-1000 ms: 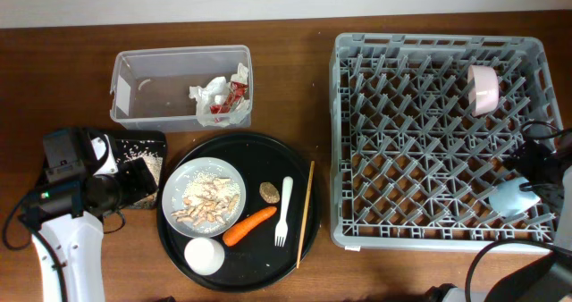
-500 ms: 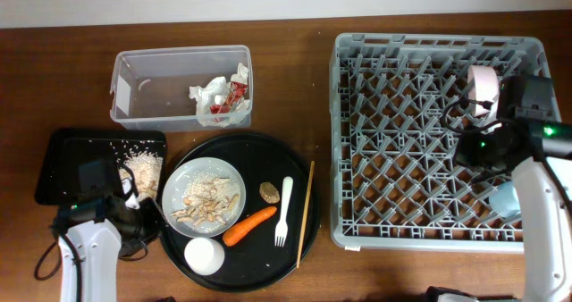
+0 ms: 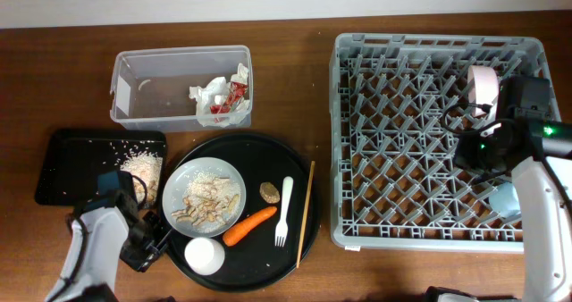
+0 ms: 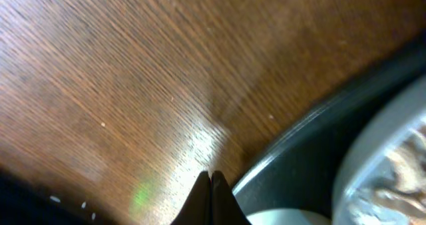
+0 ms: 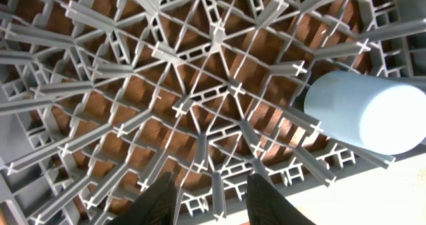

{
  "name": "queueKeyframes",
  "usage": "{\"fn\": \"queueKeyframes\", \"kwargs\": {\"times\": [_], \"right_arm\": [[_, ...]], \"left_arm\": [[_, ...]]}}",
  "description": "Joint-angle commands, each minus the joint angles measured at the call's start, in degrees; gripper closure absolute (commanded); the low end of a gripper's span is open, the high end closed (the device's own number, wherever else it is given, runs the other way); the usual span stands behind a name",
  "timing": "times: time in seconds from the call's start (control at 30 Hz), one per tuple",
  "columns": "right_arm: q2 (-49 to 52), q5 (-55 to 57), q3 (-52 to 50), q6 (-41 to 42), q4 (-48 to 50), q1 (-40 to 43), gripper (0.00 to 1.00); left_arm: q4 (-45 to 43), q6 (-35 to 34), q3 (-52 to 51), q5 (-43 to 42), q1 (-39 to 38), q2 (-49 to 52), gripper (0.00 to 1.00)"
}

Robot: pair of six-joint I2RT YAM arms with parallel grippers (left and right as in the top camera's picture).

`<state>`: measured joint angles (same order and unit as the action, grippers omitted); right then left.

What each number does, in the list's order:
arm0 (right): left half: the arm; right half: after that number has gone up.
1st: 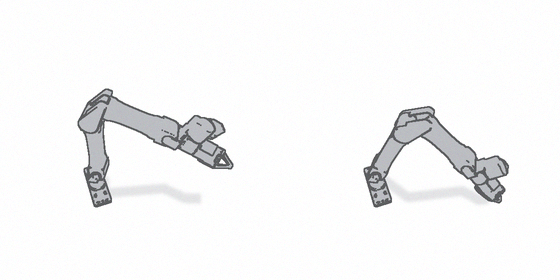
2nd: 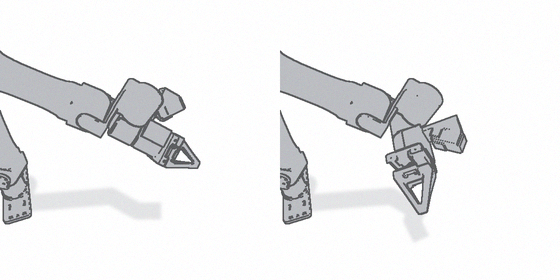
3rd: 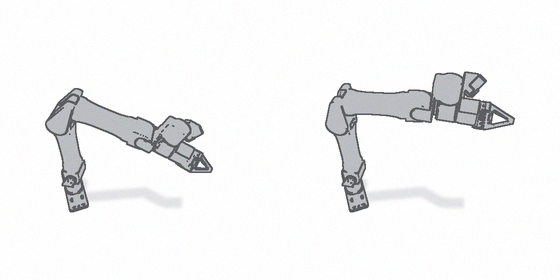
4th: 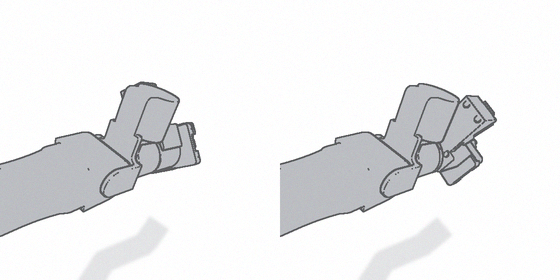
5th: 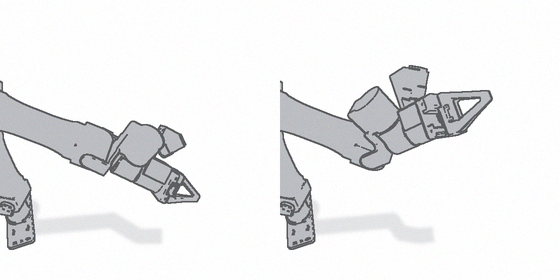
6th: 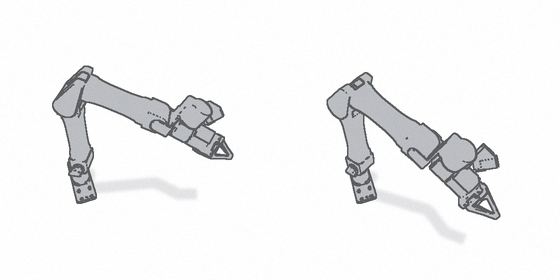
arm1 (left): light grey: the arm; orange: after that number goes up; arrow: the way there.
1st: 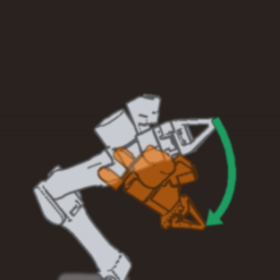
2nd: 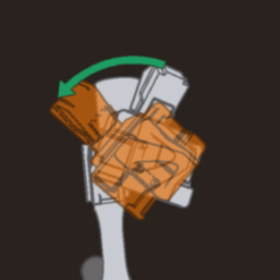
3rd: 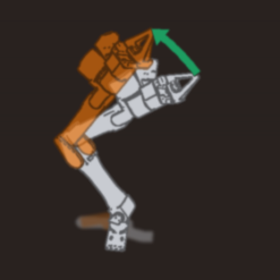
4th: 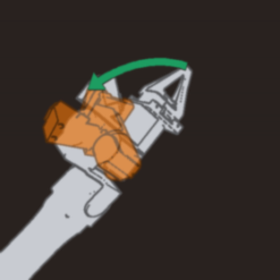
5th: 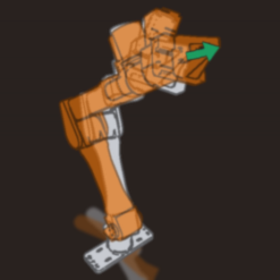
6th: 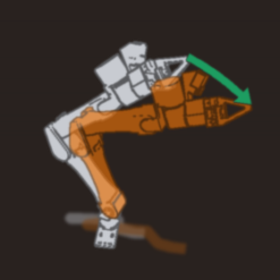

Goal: Sort waste into correct bins and load items into the dishwasher rack
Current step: 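Carry the light blue cup to the rack's right side and place it, then grasp the white cup from the round tray with the right gripper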

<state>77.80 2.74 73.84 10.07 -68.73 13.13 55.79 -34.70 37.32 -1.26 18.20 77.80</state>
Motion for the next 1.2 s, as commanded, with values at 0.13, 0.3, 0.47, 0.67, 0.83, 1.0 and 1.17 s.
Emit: {"fn": "queueKeyframes", "kwargs": {"times": [0.13,0.3,0.47,0.67,0.83,1.0,1.17], "right_arm": [[-0.2,0.7,0.6,-0.3,-0.1,-0.3,0.61],[-0.2,0.7,0.6,-0.3,0.0,-0.3,0.61],[-0.2,0.7,0.6,-0.3,-0.1,-0.4,0.61],[-1.6,-0.2,4.0,-0.4,-2.6,-0.4,0.39],[-1.7,-25.7,9.1,-20.5,-8.2,-6.6,0.29],[1.1,-22.0,9.1,-21.5,-3.5,-41.7,0.19],[16.3,-15.5,9.1,-12.9,13.0,-65.2,0.18]], "left_arm": [[-6.9,5.0,-0.5,-8.2,0.2,3.8,0.99],[-10.5,6.1,0.4,-14.0,0.2,3.8,0.99],[-11.3,7.4,4.1,-14.0,-1.6,3.8,0.99],[-2.9,14.0,16.9,-8.1,-1.6,3.7,0.99],[5.7,21.3,23.6,0.9,-1.5,3.1,0.51],[9.5,15.6,23.6,9.7,-1.5,3.1,0.21],[9.6,14.6,23.6,9.7,2.3,3.1,0.14]]}}
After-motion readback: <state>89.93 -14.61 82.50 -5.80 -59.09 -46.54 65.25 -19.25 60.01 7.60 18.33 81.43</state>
